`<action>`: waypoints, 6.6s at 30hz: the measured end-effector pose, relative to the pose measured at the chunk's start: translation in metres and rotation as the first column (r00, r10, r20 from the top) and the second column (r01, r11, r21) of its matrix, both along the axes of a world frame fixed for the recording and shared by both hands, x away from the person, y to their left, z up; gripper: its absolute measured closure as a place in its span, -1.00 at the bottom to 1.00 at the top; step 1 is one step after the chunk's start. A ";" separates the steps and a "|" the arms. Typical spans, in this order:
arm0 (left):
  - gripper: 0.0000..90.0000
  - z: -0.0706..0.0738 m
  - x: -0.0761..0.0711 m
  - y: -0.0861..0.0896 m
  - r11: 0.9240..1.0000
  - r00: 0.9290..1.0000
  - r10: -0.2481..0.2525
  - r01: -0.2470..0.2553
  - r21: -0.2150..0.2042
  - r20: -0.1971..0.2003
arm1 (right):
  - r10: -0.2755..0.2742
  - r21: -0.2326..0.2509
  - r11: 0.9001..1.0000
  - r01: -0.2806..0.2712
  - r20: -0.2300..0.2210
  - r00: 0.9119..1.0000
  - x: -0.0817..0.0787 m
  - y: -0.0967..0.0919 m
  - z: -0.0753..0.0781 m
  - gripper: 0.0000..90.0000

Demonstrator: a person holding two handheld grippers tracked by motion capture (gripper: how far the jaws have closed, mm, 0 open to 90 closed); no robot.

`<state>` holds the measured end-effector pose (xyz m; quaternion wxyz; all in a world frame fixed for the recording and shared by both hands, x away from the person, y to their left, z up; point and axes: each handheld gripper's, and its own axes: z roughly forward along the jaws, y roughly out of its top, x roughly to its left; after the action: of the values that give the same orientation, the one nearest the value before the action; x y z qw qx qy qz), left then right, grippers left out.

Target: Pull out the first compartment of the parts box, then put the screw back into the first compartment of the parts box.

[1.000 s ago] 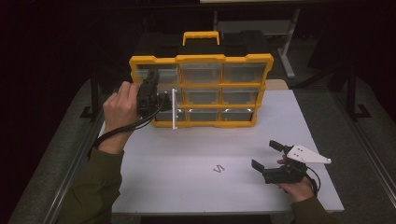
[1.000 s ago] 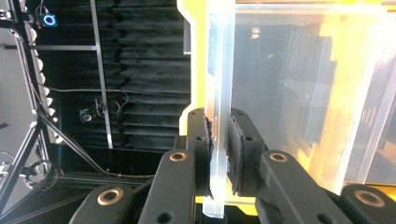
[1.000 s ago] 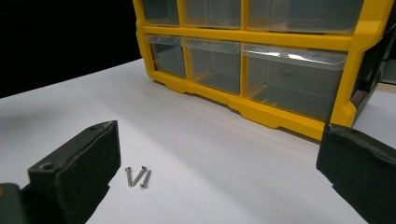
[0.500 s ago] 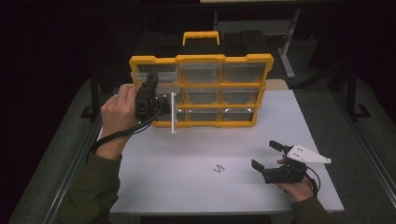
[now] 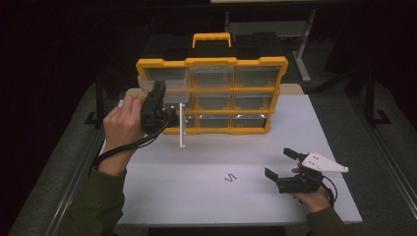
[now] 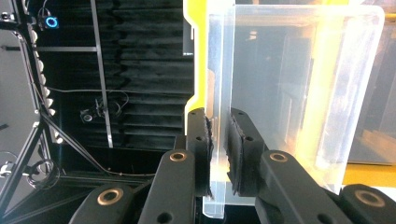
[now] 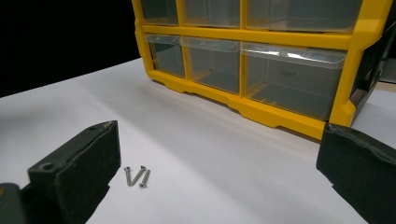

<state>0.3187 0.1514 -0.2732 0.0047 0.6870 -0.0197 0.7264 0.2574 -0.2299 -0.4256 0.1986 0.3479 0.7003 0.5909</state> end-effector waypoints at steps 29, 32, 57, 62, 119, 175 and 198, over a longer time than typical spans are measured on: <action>0.78 0.000 -0.026 0.003 1.000 1.000 -0.016 0.016 -0.002 0.019 | -0.003 0.000 1.000 0.003 -0.001 1.000 0.000 0.000 0.000 -1.00; 0.78 -0.001 -0.026 0.003 1.000 1.000 -0.014 0.014 0.000 0.017 | -0.003 -0.001 1.000 0.003 -0.002 1.000 0.000 0.000 0.000 -1.00; 0.74 -0.004 -0.031 0.003 1.000 1.000 -0.013 0.013 -0.003 0.014 | -0.003 0.000 1.000 0.003 -0.005 1.000 0.000 0.000 0.000 -1.00; 0.55 -0.004 -0.032 0.002 1.000 1.000 -0.010 0.010 -0.008 0.030 | -0.005 -0.002 1.000 0.005 -0.003 1.000 0.000 -0.001 0.000 -1.00; -0.82 -0.085 -0.042 -0.024 0.992 0.986 -0.078 0.060 -0.115 -0.150 | -0.004 -0.010 1.000 0.004 -0.005 1.000 0.001 0.000 -0.002 -1.00; -1.00 -0.154 -0.040 -0.046 0.927 0.946 -0.149 0.031 -0.374 -0.290 | 0.008 -0.014 1.000 -0.008 -0.002 1.000 0.001 0.002 -0.001 -1.00; -1.00 -0.144 -0.030 -0.033 0.748 0.901 -0.217 -0.095 -0.657 -0.377 | 0.010 -0.016 1.000 -0.011 -0.002 1.000 0.001 0.002 -0.001 -1.00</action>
<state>0.2885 0.1184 -0.4172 0.2758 0.7820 0.2169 0.5152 0.2585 -0.2279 -0.4265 0.1975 0.3433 0.7069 0.5860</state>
